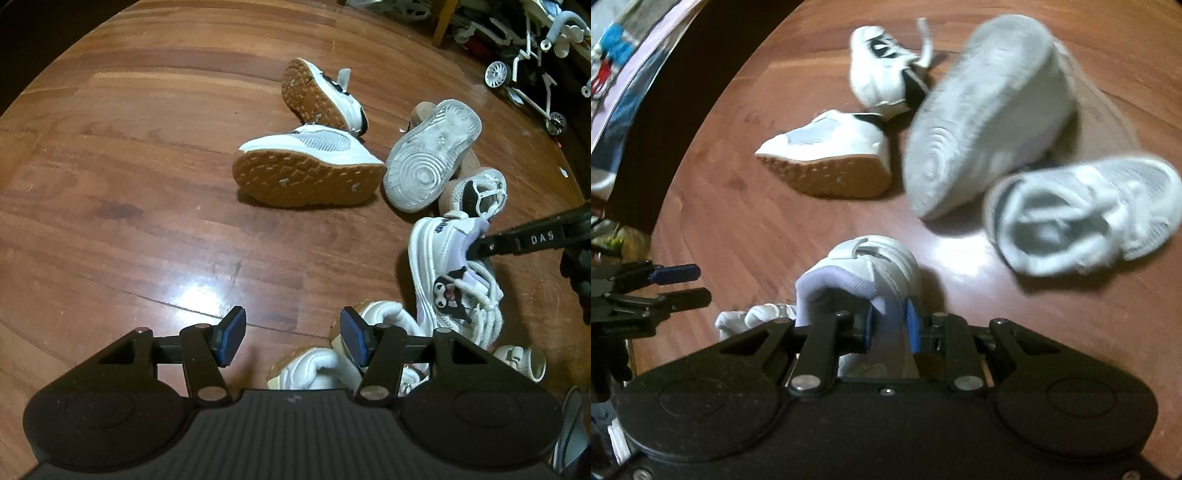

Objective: Organize scattered shoes
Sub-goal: 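Lift the lavender-lined sneaker out of the pile with the right tool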

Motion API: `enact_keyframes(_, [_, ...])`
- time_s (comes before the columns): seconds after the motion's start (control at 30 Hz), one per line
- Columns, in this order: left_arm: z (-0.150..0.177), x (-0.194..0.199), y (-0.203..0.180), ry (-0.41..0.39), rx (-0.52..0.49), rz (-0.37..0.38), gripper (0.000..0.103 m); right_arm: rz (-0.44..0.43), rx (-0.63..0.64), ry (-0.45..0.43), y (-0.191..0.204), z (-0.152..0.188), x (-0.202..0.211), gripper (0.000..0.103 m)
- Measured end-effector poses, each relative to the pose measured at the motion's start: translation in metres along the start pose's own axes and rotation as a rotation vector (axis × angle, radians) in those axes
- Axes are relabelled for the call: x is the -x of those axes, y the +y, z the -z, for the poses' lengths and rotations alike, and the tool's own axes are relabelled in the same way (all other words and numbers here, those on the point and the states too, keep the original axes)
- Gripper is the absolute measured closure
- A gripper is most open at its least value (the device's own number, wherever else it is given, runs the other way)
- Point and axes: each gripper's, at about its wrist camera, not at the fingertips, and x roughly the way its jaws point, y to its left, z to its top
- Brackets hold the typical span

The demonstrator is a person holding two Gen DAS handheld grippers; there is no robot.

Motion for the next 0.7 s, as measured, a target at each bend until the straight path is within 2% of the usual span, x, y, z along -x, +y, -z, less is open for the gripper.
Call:
enact_keyframes(0.07, [0.001, -0.001, 0.002, 0.004, 0.009, 0.001, 0.048, 0.028, 0.100, 0.028, 0.009, -0.005, -0.006, 0.084])
enact_keyframes(0.27, [0.002, 0.000, -0.002, 0.003, -0.001, 0.011, 0.048, 0.012, 0.195, 0.112, 0.007, -0.021, -0.018, 0.084])
enact_keyframes(0.43, [0.001, -0.001, -0.002, 0.002, 0.001, 0.010, 0.048, -0.033, 0.235, 0.217, 0.001, -0.029, -0.022, 0.084])
enact_keyframes(0.6, [-0.001, -0.003, -0.004, 0.004, -0.002, 0.012, 0.048, -0.030, 0.206, 0.245, 0.002, -0.019, -0.033, 0.084])
enact_keyframes(0.7, [0.000, -0.005, -0.004, 0.010, -0.004, 0.010, 0.048, -0.022, 0.157, 0.223, 0.003, -0.011, -0.038, 0.084])
